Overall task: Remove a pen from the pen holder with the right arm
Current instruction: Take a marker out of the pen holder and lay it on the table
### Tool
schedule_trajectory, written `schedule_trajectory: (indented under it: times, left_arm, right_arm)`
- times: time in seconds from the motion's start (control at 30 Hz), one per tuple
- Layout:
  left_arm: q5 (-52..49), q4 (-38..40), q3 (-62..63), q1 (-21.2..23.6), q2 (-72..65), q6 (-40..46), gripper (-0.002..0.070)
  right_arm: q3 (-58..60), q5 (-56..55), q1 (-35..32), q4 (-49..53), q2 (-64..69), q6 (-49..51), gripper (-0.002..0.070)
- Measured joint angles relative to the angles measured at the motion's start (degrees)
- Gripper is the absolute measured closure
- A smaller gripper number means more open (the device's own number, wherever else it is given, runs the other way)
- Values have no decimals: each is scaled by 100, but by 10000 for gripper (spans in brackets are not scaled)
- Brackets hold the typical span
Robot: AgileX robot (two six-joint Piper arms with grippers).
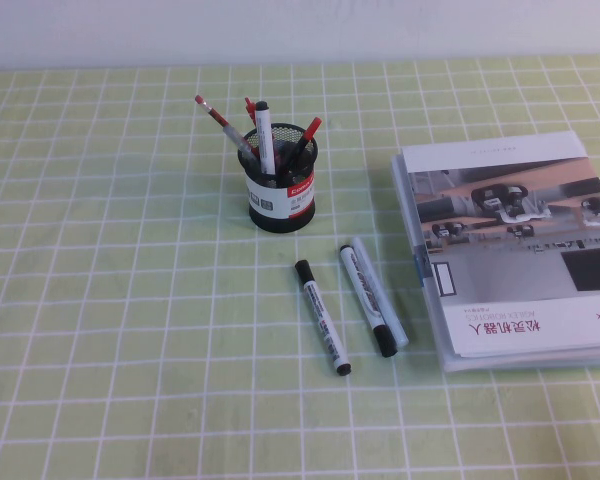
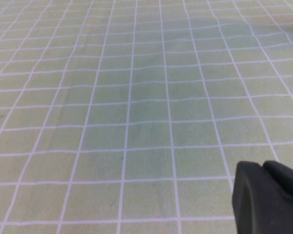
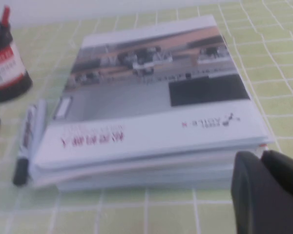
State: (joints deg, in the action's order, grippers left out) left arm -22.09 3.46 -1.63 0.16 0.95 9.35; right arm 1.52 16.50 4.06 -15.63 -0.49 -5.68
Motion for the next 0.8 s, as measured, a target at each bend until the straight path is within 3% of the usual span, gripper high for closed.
schedule_trajectory:
  times: [0.33, 0.57, 0.8]
  left_arm:
    - [0, 0, 0, 0, 0, 0, 681]
    - [0, 0, 0, 0, 0, 0, 681]
    - [0, 0, 0, 0, 0, 0, 681]
  right_arm:
    - [0, -1381, 0, -2793, 0, 0, 689]
    - [0, -1406, 0, -3110, 0, 0, 689]
    - [-561, -42, 0, -2957, 107, -61, 689]
